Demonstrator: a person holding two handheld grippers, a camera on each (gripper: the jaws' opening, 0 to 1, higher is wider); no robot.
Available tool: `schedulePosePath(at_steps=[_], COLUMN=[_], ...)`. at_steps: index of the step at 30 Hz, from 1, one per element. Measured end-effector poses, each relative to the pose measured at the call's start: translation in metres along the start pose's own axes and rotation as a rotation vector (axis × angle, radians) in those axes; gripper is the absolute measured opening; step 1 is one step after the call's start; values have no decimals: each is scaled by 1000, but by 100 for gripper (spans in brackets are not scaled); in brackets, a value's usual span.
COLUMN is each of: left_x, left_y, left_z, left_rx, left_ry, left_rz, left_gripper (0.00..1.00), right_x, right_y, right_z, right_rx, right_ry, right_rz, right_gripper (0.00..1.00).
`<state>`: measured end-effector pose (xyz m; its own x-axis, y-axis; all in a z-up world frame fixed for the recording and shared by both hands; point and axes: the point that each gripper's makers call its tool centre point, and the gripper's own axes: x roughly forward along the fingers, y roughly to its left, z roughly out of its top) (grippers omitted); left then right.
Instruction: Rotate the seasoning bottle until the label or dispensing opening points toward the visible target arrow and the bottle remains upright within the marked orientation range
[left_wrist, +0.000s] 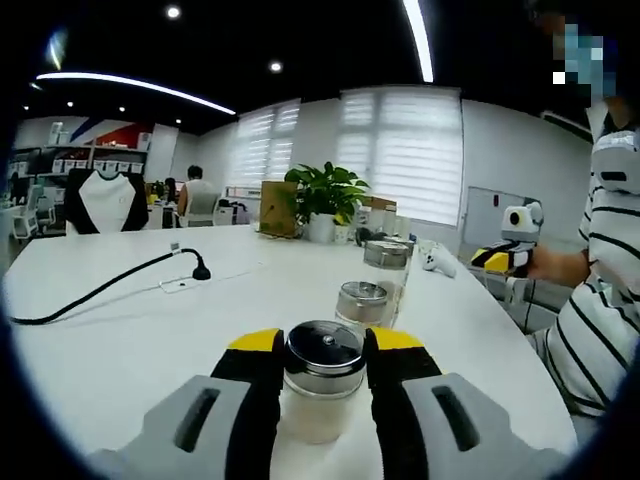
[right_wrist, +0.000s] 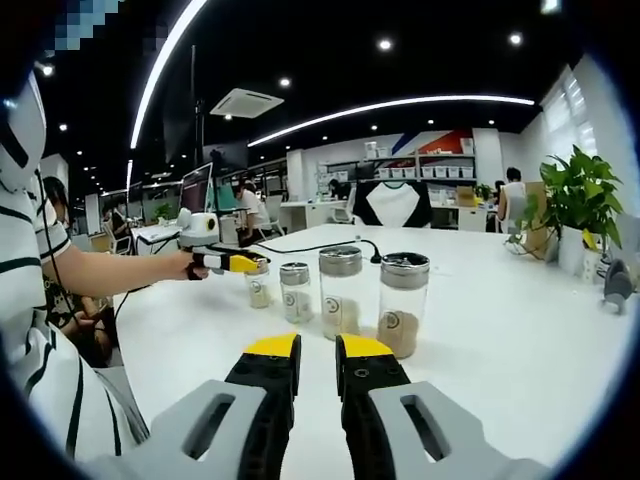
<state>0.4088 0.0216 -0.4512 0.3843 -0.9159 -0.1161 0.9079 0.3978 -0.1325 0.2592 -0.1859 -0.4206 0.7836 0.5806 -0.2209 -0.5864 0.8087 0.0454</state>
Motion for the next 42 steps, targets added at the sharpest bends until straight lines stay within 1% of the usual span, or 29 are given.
schedulePosePath(at_steps=[4,6,7,8,9,10,12,13,14,16,17,18,20,21,22,24,26,27,28,29,30,31,32,34,35,37,39,41,42], left_x=[0,1,1,-1,-1,-2,-6,-7,-8,-10,-10,-10,-12,-14,-15,-18,-18,-16,-16,-16,-17,-17,-16,-10,-10,-8,-6,-5,-4], left_y=[-2,-1,0,4,1,0,2,3,3,4,-1,-1,-2,2,2,7,5,1,0,1,4,6,7,3,3,2,1,-1,0], left_z=[-1,-2,-7,-15,-16,-12,0,2,3,3,5,9,11,12,12,6,5,6,8,9,7,4,1,2,4,4,4,7,7], left_rx=[13,-12,-2,30,35,15,-36,-44,-30,-30,-29,-36,-37,-33,-14,16,35,42,50,67,77,126,142,115,103,98,100,123,135], left_ry=[6,4,34,78,77,47,-33,-42,-43,-40,-50,-74,-81,-82,-78,-35,-27,-43,-52,-59,-47,-12,6,-12,-25,-31,-32,-37,-34], left_rz=[-16,-16,-5,25,27,36,69,87,111,144,141,171,201,256,276,356,383,406,420,448,484,518,536,535,549,555,572,585,594], left_gripper=[34,35,36,39,41,41,40,41,41,41,41,41,41,40,40,40,40,40,40,39,39,40,39,39,39,39,38,34,34], right_x=[1,2,2,2,2,2,1,1,1,-1,-2,-3,-4,-5,-6,-8,-9,-9,-10,-10,-11,-12,-12,-13,-13,-14,-15,-16,-17], right_y=[2,2,2,2,2,0,0,-1,-1,-1,0,0,0,0,-1,-1,-2,-3,-3,-4,-4,-4,-5,-5,-5,-6,-7,-8,-9], right_z=[3,4,5,6,7,8,9,9,9,9,9,8,7,6,6,5,5,5,5,6,6,5,5,4,3,0,-1,-1,-1], right_rx=[-12,-17,-19,-20,-22,-24,-20,-19,-20,-19,-15,-14,-11,-9,-8,-2,2,3,6,8,10,12,12,15,17,21,25,29,32], right_ry=[2,2,0,-3,-6,-10,-15,-17,-17,-21,-25,-27,-28,-29,-29,-33,-38,-40,-43,-45,-48,-49,-49,-50,-48,-45,-45,-48,-50], right_rz=[7,10,11,12,8,4,4,4,3,4,4,4,3,2,2,0,-5,-7,-7,-8,-9,-9,-10,-10,-11,-15,-19,-22,-25], right_gripper=[12,12,12,12,13,13,13,13,13,13,13,13,13,13,13,13,13,13,13,13,13,13,13,13,13,12,12,12,12])
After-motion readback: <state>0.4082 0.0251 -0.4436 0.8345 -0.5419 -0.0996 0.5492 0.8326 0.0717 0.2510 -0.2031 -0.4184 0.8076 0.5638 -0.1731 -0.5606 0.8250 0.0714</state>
